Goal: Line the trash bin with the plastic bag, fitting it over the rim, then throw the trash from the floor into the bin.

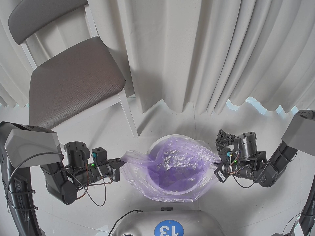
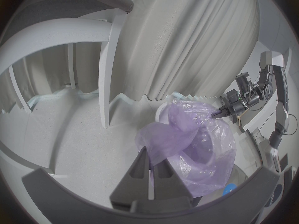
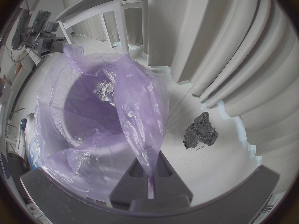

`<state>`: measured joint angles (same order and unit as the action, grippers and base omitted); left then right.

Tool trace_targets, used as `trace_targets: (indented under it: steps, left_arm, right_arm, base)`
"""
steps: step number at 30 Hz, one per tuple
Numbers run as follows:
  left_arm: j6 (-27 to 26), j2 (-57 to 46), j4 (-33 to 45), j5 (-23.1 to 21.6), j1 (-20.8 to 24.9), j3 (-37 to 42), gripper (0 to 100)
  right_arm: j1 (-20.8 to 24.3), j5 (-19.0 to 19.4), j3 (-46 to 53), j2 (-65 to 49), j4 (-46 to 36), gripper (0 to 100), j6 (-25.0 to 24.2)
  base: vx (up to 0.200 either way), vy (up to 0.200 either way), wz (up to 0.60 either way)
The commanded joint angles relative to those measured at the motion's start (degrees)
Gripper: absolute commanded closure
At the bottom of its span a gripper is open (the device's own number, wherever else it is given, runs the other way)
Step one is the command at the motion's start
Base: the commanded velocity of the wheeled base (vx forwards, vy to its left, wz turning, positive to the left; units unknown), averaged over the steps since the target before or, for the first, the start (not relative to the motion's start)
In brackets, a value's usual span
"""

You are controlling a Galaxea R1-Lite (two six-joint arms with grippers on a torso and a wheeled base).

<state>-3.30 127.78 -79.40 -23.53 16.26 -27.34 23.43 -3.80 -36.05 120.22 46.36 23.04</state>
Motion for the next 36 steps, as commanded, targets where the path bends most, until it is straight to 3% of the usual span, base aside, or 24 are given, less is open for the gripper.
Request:
trace_targets:
  steps: [1,13,19,20,31,36]
  left_arm:
    - [-2.23,1.15,-0.06,0.06,0.44,0.01,100]
    - [-3.82,4.67,-7.35,0.24,2.63,0.62,100]
    - [-3.82,5.46,-8.41,0.24,2.81,1.24,100]
    - [-3.82,5.37,-8.41,0.24,2.81,1.24,100]
    - [-3.2,4.67,-7.61,0.32,3.07,0.98,100]
    - [-3.02,4.58,-7.09,0.59,3.07,0.45,100]
  right_arm:
    - [-0.23,-1.47,2.03,0.89,2.15,100,2.1]
    - [-2.25,-2.09,4.49,8.62,13.84,100,2.98]
    - [-2.86,-1.82,4.85,11.79,20.08,100,5.88]
    - [-3.04,-1.82,5.11,11.79,20.0,0,6.58]
    - [-2.78,0.55,6.96,4.93,18.24,0,8.16]
    - [-1.81,1.61,6.69,-5.09,8.22,0,8.16]
  base:
    - [0.0,0.0,0.0]
    - [0.0,0.0,0.0]
    - [0.0,0.0,0.0]
    - [0.0,0.0,0.0]
    - [0.0,0.0,0.0]
    - [0.0,0.0,0.0]
